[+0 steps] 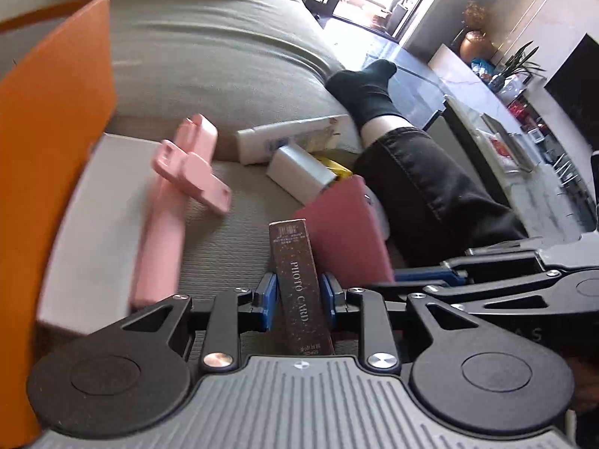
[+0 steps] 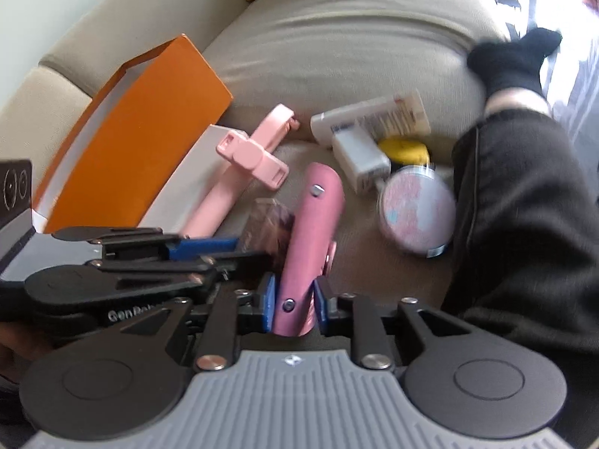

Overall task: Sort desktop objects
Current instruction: 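Lift the PHOTO CARD pack with the left gripper while the right lifts the pink umbrella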

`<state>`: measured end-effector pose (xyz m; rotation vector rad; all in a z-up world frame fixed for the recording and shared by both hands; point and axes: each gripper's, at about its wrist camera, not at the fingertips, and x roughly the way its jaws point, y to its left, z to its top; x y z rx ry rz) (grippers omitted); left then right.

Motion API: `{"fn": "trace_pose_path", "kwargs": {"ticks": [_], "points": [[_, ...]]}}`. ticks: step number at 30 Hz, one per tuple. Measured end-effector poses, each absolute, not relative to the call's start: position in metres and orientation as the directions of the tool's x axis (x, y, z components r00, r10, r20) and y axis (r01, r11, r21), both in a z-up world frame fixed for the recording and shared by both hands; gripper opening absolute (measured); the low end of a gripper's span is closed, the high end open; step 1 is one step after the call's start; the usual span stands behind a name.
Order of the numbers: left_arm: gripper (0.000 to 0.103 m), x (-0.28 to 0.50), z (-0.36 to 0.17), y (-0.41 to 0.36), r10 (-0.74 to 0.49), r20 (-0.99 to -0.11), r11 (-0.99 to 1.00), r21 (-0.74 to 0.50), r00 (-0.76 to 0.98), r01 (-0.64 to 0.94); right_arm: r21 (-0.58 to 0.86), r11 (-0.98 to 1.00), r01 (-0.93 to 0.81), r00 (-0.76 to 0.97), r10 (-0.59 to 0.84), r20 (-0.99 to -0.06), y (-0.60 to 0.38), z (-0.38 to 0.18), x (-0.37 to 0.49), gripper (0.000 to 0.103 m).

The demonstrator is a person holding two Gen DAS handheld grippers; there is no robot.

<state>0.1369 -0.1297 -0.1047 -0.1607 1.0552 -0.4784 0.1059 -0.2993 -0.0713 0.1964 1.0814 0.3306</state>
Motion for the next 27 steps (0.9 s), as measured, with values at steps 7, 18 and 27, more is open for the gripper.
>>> {"fn": "trace_pose_path", "kwargs": {"ticks": [7,18,27], "points": [[0.028,0.141,-0.114,-0.131,-0.424,-0.812,0.902,-0.339,0.402,0.267,0.210,0.959,-0.191,0.453,0.276,-0.848,-0.300,-0.074,0.123,0.028],[0.026,0.137,-0.114,-0.124,-0.433,-0.796,0.900,-0.361,0.422,0.243,0.211,0.966,-0.147,0.428,0.254,-0.867,-0.297,-0.082,0.149,0.026],[0.026,0.112,-0.084,-0.095,-0.449,-0.754,0.893,-0.374,0.478,0.249,0.201,0.967,-0.158,0.497,0.254,-0.830,-0.273,-0.045,0.113,0.019]]}}
